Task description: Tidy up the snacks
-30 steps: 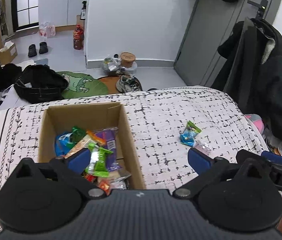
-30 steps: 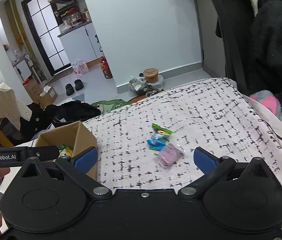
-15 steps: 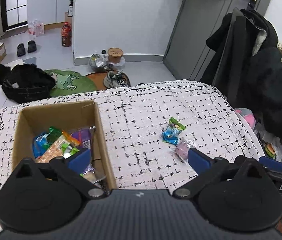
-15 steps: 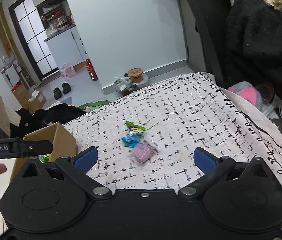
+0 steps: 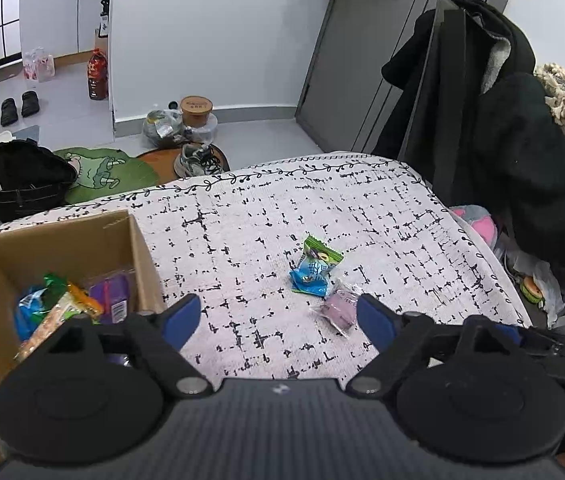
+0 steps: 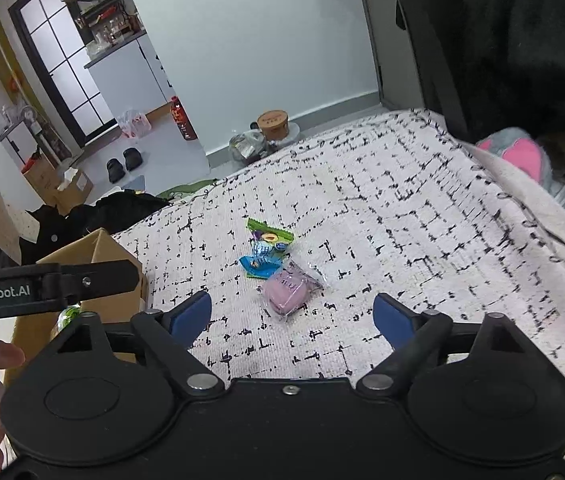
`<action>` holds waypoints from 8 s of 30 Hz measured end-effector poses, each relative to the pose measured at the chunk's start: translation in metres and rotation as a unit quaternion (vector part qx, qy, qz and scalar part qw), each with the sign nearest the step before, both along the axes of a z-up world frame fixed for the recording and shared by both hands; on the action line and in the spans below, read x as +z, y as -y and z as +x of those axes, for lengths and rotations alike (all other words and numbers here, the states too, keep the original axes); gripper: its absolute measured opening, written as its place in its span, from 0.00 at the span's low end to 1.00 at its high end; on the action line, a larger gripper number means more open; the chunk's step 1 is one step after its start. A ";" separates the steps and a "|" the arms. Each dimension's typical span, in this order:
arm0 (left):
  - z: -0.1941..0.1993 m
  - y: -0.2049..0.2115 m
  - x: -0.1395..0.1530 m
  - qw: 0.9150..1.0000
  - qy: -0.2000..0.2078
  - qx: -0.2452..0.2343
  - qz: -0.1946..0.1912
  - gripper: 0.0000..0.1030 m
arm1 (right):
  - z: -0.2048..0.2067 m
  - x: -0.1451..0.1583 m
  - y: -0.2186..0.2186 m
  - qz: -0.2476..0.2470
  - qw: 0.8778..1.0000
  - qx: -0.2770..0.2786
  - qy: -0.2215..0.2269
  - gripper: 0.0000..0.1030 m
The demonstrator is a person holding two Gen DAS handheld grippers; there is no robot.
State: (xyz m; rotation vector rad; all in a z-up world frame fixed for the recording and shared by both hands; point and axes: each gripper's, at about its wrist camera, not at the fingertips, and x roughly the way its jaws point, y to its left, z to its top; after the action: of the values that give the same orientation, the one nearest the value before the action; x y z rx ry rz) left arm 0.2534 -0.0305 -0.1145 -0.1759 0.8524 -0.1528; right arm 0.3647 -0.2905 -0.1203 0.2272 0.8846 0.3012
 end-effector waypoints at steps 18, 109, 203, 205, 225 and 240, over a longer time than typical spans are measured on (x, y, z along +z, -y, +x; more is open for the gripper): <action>0.043 0.006 -0.031 0.999 -0.044 0.021 -0.025 0.41 | 0.053 -0.048 -0.024 0.009 0.998 -0.004 -0.062 0.72; 0.023 0.013 0.009 0.999 -0.009 0.043 -0.023 0.30 | 0.031 0.022 -0.026 -0.008 1.000 -0.021 0.012 0.29; -0.069 -0.146 0.039 0.985 -0.009 0.172 -0.029 0.80 | -0.006 0.070 -0.112 0.040 0.994 0.095 0.040 0.57; -0.072 -0.142 0.040 0.986 -0.010 0.163 -0.020 0.81 | -0.009 0.075 -0.102 0.040 0.994 0.089 0.042 0.60; -0.111 -0.114 0.071 0.994 0.021 0.105 0.013 1.00 | -0.051 0.109 -0.029 0.036 0.995 0.056 0.070 0.92; -0.146 -0.106 0.094 0.997 0.039 0.063 0.028 1.00 | -0.079 0.123 -0.007 0.021 0.997 0.040 0.069 1.00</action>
State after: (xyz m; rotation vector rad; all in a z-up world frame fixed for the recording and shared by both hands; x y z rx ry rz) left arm 0.1075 0.0759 -0.0209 -0.1698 0.7638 -0.0165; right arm 0.2853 -0.2831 0.0024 0.2075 0.7525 0.4046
